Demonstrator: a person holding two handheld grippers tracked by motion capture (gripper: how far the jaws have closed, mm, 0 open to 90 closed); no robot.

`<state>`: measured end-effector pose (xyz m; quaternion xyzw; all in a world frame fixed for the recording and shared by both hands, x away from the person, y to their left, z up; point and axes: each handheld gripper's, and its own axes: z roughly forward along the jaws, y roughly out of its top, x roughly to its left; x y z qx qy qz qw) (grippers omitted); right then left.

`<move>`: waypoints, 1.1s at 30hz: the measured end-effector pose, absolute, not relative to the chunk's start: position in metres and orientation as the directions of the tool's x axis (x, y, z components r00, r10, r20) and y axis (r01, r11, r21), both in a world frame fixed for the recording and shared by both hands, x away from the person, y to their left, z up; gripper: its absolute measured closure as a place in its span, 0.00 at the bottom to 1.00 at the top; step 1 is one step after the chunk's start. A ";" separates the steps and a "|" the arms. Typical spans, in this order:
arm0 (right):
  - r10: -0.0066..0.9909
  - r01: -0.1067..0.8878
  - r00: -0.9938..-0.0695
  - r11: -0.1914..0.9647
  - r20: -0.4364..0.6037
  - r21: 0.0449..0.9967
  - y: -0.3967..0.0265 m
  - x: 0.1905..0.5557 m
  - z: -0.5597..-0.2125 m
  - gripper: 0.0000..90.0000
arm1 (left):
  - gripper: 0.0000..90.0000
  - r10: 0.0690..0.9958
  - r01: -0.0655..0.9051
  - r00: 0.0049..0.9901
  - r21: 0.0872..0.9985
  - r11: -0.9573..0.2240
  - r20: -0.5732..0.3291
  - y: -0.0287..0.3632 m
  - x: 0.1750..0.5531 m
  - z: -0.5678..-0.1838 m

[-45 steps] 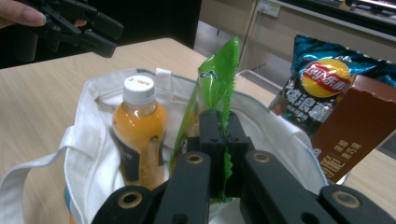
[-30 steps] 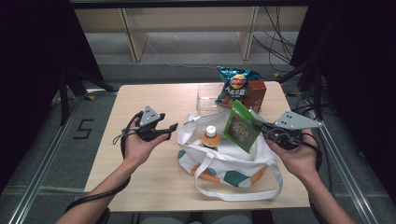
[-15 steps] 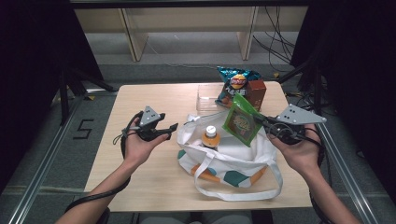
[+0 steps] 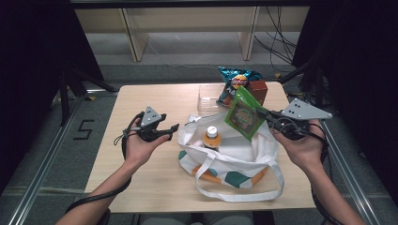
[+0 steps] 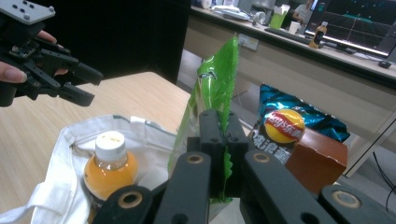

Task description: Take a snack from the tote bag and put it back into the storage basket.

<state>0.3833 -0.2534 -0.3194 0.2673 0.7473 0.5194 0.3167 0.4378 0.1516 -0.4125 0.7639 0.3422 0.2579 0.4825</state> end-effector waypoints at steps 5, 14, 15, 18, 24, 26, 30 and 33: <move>0.742 0.061 -0.641 0.305 -0.197 0.950 -0.253 0.385 -0.314 1.00 | 0.39 0.774 0.280 0.630 0.914 -0.294 0.056 0.151 0.438 -0.413; 0.748 0.048 -0.633 0.295 -0.199 0.954 -0.253 0.392 -0.305 1.00 | 0.39 0.771 0.275 0.633 0.913 -0.300 0.063 0.151 0.438 -0.413; 0.748 0.040 -0.632 0.295 -0.204 0.955 -0.253 0.394 -0.303 1.00 | 0.39 0.771 0.275 0.634 0.913 -0.300 0.063 0.151 0.438 -0.413; 0.750 0.040 -0.630 0.292 -0.202 0.956 -0.253 0.396 -0.299 1.00 | 0.39 0.773 0.280 0.631 0.914 -0.295 0.056 0.151 0.437 -0.413; 0.757 0.047 -0.625 0.278 -0.189 0.959 -0.250 0.401 -0.295 1.00 | 0.39 0.772 0.279 0.633 0.912 -0.301 0.061 0.151 0.437 -0.413; 0.758 0.044 -0.622 0.282 -0.194 0.959 -0.250 0.403 -0.294 1.00 | 0.39 0.772 0.279 0.633 0.913 -0.298 0.059 0.151 0.437 -0.413; 0.763 0.039 -0.617 0.272 -0.191 0.961 -0.249 0.407 -0.292 1.00 | 0.39 0.771 0.275 0.634 0.913 -0.303 0.065 0.151 0.437 -0.413; 0.767 0.034 -0.612 0.272 -0.195 0.962 -0.248 0.411 -0.290 1.00 | 0.39 0.773 0.279 0.632 0.913 -0.298 0.059 0.151 0.437 -0.413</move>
